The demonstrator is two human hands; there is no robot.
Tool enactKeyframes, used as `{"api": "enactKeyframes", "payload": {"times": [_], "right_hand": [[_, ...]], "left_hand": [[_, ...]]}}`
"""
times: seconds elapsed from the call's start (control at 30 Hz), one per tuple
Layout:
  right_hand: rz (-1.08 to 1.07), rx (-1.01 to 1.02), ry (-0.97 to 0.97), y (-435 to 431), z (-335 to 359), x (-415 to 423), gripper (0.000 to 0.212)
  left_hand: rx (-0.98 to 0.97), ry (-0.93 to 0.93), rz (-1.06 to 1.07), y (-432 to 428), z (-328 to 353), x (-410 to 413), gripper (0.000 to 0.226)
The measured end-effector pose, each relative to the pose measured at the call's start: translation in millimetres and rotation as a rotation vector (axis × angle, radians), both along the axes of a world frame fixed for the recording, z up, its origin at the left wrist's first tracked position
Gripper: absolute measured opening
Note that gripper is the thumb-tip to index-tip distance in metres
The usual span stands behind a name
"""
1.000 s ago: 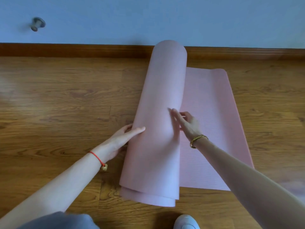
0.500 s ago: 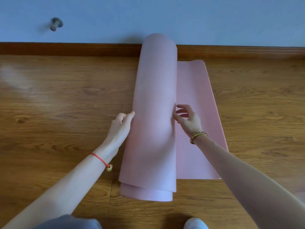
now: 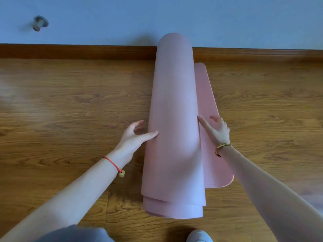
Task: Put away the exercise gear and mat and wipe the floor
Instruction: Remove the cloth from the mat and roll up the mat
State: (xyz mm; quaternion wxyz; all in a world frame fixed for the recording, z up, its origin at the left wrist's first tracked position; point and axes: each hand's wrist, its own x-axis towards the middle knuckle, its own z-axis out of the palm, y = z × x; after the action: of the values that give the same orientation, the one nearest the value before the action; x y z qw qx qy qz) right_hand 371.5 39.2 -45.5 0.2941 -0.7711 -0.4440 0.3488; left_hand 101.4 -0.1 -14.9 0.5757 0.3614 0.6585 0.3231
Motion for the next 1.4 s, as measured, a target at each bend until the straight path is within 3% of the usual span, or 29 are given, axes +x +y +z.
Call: {"api": "enactKeyframes", "payload": {"times": [0.07, 0.13, 0.3, 0.43, 0.5, 0.57, 0.67, 0.77, 0.87, 0.93, 1.0, 1.17, 1.27, 1.4], "right_hand": [[-0.019, -0.049, -0.066, -3, -5, 16, 0.090], [-0.043, -0.115, -0.025, -5, -8, 27, 0.100], [-0.187, -0.203, 0.180, 1, -7, 40, 0.082], [-0.111, -0.335, 0.329, 13, 4, 32, 0.107], [-0.005, -0.347, 0.382, 21, 5, 25, 0.106], [0.079, -0.353, 0.455, 29, -3, 23, 0.104], [0.097, -0.369, 0.396, 26, 8, 13, 0.112], [0.157, -0.280, 0.334, 18, 21, -1, 0.097], [0.127, -0.154, 0.280, 18, 37, -18, 0.089], [0.156, -0.045, 0.275, 23, 51, -31, 0.075], [0.203, 0.094, 0.311, 32, 68, -42, 0.075], [0.367, 0.356, 0.402, 61, 122, -70, 0.067], [0.498, 0.410, 0.466, 73, 149, -81, 0.074], [0.590, 0.380, 0.418, 76, 154, -93, 0.100]], "left_hand": [[-0.107, 0.008, -0.024, 0, -1, 5, 0.119], [-0.185, -0.029, -0.064, 2, -4, 13, 0.127], [-0.244, -0.172, -0.149, 6, -8, 38, 0.087], [-0.196, -0.191, -0.186, 12, -12, 48, 0.115], [-0.177, -0.187, -0.197, 14, -13, 50, 0.123], [-0.164, -0.193, -0.200, 15, -12, 52, 0.115], [-0.115, -0.196, -0.204, 11, -12, 52, 0.098], [-0.066, -0.163, -0.180, 5, -14, 42, 0.090], [0.014, -0.136, -0.154, 3, -9, 28, 0.101], [0.094, -0.126, -0.142, 7, 1, 16, 0.092], [0.190, -0.099, -0.146, 18, 16, 4, 0.086], [0.430, 0.086, -0.232, 51, 70, -32, 0.129], [0.491, 0.201, -0.292, 66, 99, -50, 0.138], [0.497, 0.326, -0.326, 71, 103, -64, 0.147]]}}
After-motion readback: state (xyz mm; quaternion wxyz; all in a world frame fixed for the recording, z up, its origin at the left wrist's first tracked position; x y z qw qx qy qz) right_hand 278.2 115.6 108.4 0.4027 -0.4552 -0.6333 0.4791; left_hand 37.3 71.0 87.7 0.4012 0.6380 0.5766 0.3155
